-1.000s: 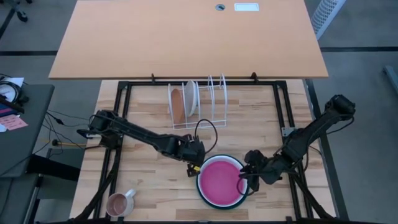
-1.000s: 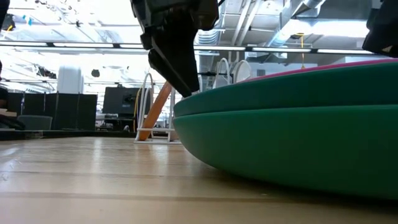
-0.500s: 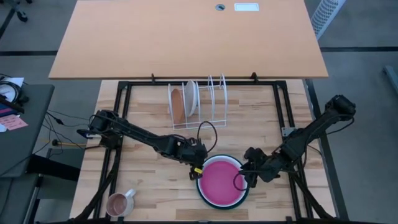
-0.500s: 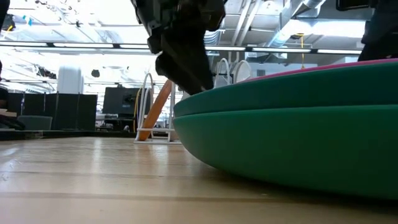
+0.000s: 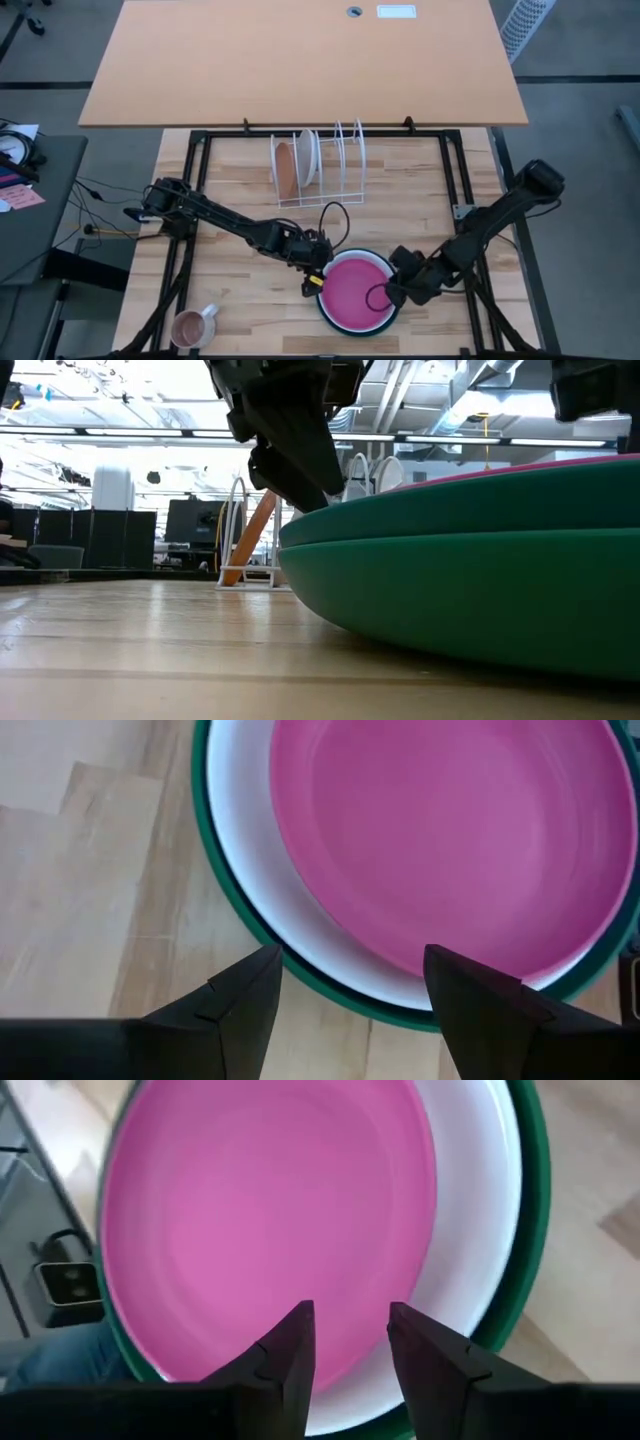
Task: Sort dishes
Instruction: Put the pink plate in the dish rack
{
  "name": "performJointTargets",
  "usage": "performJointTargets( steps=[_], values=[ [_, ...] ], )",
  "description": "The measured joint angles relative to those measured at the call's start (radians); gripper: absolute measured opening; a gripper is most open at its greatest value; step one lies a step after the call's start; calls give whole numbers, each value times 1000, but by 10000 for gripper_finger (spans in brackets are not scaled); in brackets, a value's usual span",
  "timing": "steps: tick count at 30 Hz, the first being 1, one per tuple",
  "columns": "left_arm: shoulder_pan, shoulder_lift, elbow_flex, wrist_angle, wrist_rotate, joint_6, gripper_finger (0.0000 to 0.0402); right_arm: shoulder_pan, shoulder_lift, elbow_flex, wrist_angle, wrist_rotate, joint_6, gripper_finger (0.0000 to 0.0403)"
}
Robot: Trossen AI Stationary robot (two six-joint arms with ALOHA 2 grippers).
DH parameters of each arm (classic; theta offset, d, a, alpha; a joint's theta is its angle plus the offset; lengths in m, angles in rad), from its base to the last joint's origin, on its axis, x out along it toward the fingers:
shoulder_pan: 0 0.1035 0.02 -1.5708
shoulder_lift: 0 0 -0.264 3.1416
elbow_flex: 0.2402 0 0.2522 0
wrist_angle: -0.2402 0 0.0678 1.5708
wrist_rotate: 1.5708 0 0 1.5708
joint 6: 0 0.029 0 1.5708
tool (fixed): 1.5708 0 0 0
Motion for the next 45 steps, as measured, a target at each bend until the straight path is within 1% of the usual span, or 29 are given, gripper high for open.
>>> performJointTargets(
  steps=[2,7,12,20,26,30,42,45],
  values=[
    [0,0,0,-1,16,1,237,-2,15,17,-36,-19,28,137],
    [0,0,0,-9,16,5,237,-6,50,74,-157,-54,88,137],
    [-1,0,0,-10,15,6,237,-12,89,100,-148,-71,87,137],
    [-1,0,0,-11,11,6,237,-55,153,100,-144,-152,70,137],
    [-1,0,0,-11,10,18,237,-83,154,100,-144,-167,36,133],
    [-1,0,0,-12,10,24,237,-84,154,100,-149,-166,25,114],
    [-1,0,0,-13,10,25,237,-86,154,99,-146,-157,-29,17],
    [-1,0,0,-12,9,25,237,-92,154,108,-155,-148,-63,6]
  ],
)
